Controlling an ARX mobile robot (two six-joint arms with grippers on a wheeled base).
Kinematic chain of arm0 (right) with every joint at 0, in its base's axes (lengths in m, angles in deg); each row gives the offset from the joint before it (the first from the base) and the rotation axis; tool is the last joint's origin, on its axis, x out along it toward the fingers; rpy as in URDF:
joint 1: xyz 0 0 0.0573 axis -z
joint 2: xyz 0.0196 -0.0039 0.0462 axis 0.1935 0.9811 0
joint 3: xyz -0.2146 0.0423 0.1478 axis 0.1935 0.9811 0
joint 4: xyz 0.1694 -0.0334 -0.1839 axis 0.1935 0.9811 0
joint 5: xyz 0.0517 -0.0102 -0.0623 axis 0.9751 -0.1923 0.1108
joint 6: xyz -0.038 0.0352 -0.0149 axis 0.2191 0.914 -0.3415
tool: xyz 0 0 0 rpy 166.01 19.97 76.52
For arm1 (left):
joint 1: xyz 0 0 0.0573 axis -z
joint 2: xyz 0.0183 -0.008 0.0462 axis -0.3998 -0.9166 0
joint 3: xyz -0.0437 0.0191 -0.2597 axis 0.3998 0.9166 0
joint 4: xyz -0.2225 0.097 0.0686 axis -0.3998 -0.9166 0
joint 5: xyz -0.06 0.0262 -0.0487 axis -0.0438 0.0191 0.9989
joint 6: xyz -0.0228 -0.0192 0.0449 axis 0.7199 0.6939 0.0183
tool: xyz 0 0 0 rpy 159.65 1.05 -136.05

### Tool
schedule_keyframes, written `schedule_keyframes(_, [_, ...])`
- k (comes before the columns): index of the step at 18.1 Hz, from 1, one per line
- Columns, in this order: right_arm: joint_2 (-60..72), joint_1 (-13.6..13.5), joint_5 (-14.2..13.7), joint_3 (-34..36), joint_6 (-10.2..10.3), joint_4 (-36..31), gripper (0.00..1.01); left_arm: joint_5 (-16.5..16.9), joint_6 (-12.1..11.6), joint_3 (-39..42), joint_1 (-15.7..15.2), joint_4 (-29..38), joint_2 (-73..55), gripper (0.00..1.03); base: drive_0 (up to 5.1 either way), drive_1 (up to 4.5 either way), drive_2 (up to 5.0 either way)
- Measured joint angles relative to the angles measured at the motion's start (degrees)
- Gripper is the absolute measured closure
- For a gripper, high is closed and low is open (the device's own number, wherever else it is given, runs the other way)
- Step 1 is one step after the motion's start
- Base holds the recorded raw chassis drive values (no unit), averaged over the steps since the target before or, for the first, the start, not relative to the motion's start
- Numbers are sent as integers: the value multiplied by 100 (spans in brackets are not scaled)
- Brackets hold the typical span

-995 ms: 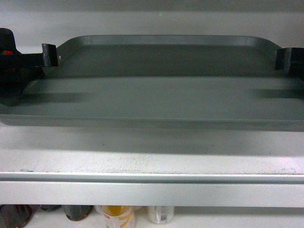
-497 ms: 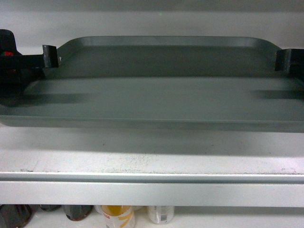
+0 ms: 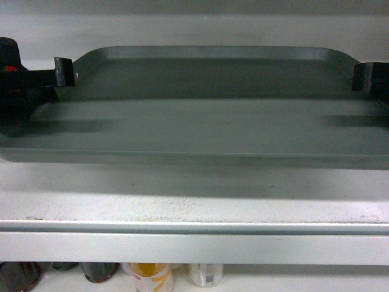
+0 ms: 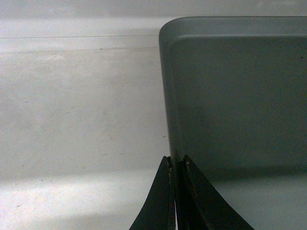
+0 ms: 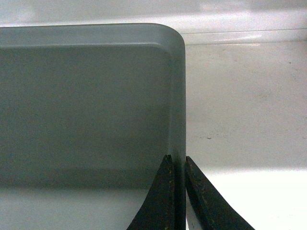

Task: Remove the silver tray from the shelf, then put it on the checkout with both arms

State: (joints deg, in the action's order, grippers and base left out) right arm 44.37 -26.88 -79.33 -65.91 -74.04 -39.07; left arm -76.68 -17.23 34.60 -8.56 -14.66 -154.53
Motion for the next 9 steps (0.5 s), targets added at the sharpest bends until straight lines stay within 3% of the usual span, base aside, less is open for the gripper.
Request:
schedule_keyframes(3, [0, 0, 0, 0, 0, 0, 98, 2, -2, 0, -2, 0, 0, 99, 0, 0, 0])
schedule_keyframes(9, [0, 0, 2, 0, 0, 2, 98, -4, 0, 0, 0, 2, -2, 99, 4, -415, 422])
